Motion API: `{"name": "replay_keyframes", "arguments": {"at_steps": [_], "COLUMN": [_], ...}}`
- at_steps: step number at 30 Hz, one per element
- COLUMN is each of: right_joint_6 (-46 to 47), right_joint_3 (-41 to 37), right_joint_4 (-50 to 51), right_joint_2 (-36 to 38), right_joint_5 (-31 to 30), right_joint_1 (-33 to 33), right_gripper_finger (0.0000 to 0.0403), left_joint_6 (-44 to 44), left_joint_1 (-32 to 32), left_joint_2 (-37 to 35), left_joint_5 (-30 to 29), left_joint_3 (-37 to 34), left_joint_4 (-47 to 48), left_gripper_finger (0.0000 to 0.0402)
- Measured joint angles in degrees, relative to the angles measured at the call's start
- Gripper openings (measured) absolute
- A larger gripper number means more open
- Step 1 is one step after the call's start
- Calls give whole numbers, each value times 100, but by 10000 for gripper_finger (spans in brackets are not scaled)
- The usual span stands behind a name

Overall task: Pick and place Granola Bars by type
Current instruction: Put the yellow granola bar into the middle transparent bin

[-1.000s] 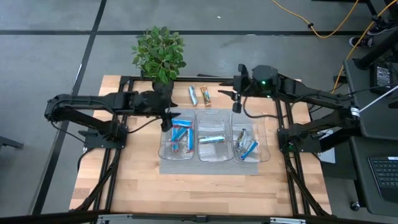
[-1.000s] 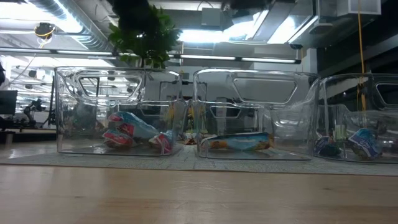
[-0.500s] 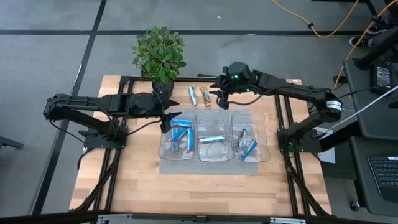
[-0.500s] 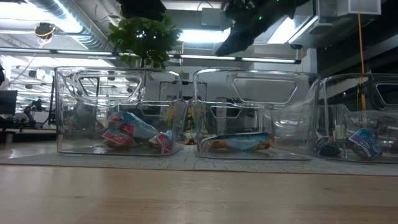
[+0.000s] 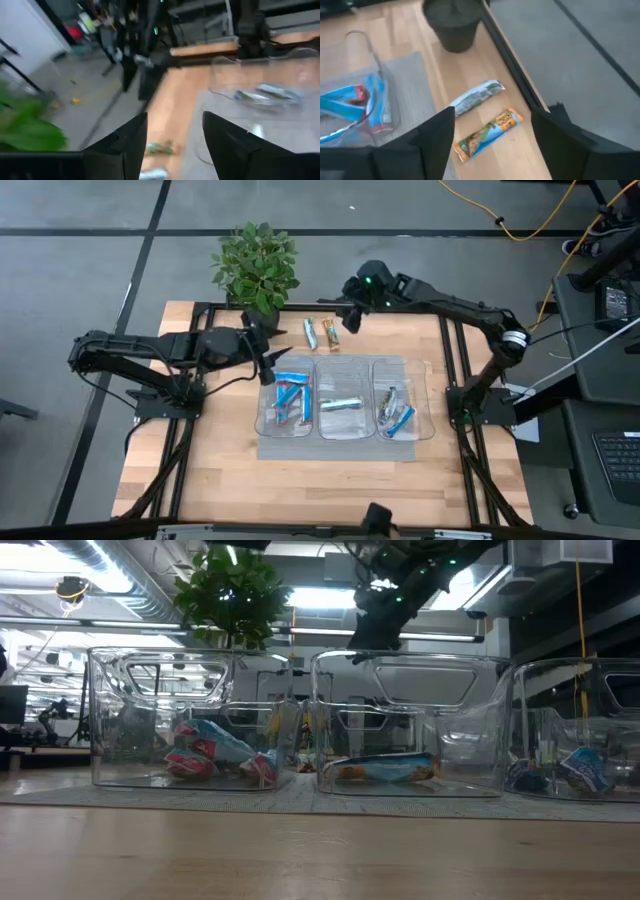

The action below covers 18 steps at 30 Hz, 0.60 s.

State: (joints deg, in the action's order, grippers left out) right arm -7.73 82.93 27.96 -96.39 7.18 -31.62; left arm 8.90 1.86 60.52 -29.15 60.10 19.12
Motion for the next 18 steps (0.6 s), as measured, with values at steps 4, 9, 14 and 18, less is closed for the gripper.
{"name": "replay_keyframes", "arguments": {"at_steps": [4,9,14,18], "right_joint_6": [22,418,742,754], "right_joint_3": [937,2079,2952,3389], "right_joint_4": [714,1642,2454,2842], "right_joint_2": [-654,-1497,-2328,-2898], "right_joint_5": [-49,-453,-514,-520], "right_joint_1": [-118,-183,-248,-271], "right_gripper_finger": [272,273,273,273], "left_joint_6": [609,1064,1317,1534], "left_joint_1": [-1,1,3,3], "left_joint_2": [-58,-184,-356,-451], "left_joint_5": [-389,-784,-894,-909], "left_joint_3": [2,2,2,2], "left_joint_4": [-356,-618,-785,-953], "left_gripper_finger": [184,185,185,184]}}
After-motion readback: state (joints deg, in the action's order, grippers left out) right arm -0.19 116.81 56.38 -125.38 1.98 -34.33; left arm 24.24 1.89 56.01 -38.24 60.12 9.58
